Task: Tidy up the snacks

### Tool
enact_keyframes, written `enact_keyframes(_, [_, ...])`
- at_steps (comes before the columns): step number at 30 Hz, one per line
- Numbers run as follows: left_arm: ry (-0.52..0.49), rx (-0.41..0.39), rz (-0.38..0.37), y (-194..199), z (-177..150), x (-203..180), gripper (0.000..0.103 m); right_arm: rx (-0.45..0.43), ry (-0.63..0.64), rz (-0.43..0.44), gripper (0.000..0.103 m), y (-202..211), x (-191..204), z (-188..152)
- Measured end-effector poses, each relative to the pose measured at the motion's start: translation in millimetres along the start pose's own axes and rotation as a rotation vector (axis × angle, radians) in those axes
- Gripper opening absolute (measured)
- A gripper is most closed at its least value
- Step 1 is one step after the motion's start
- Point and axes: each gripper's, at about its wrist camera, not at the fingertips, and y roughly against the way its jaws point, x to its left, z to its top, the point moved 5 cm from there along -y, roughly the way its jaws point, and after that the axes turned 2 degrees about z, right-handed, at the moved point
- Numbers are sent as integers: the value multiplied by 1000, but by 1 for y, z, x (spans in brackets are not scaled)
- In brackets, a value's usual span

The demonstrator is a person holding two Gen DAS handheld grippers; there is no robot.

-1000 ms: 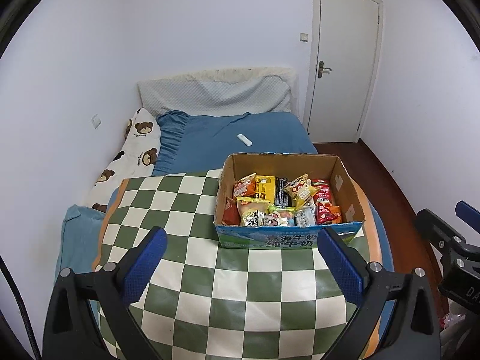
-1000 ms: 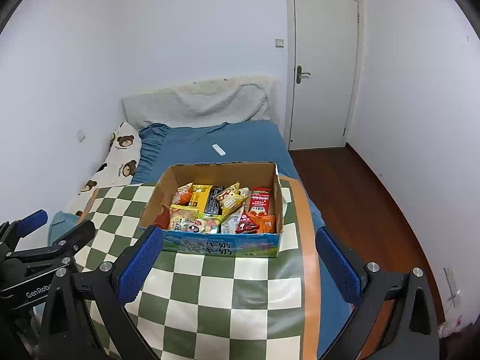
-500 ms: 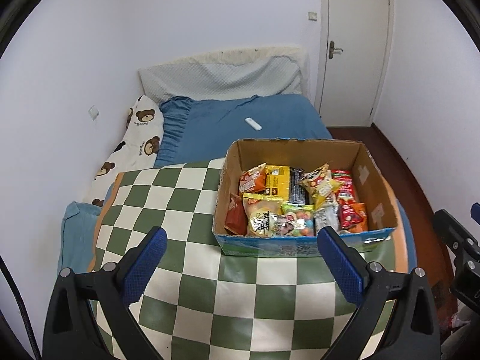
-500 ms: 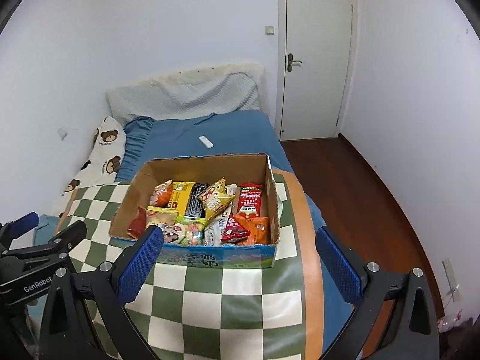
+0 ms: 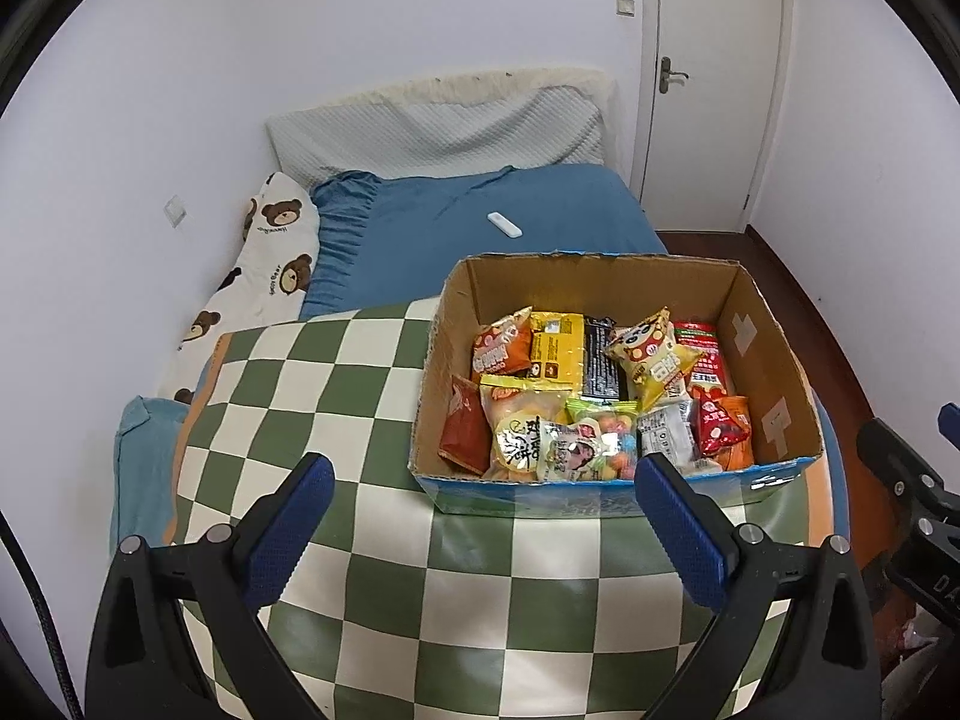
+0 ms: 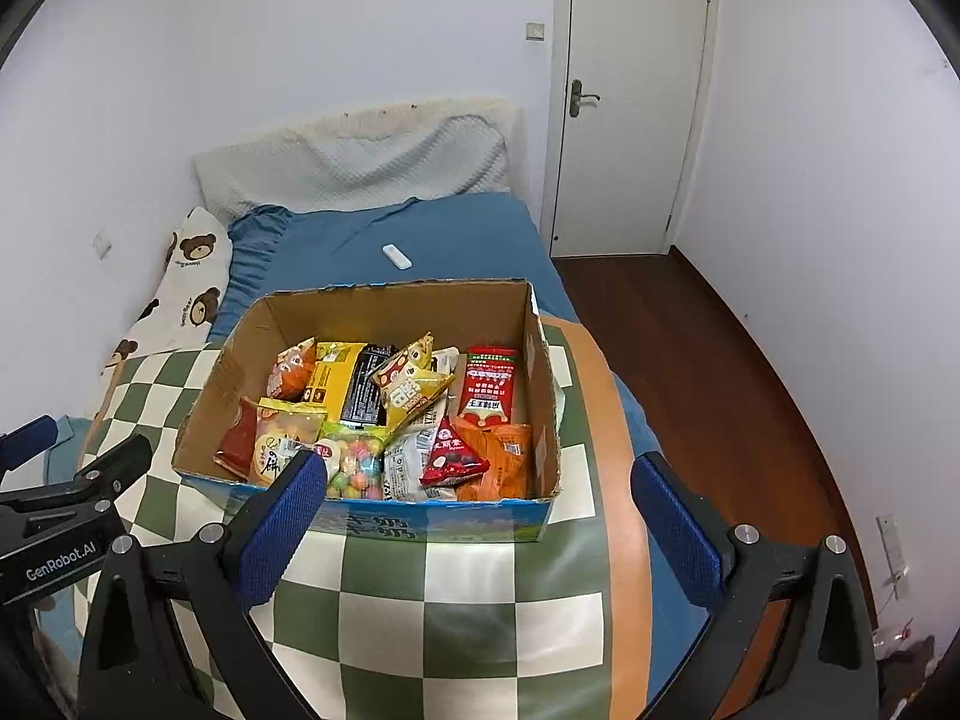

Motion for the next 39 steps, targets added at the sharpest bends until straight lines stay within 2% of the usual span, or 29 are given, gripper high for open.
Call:
enact_keyframes(12, [5, -1, -35, 1, 2, -3, 103, 4, -8, 11, 103, 0, -1, -1])
enact_keyframes(39, [0, -5, -42, 5, 2, -6, 103, 10, -21, 13, 103, 7, -3, -3])
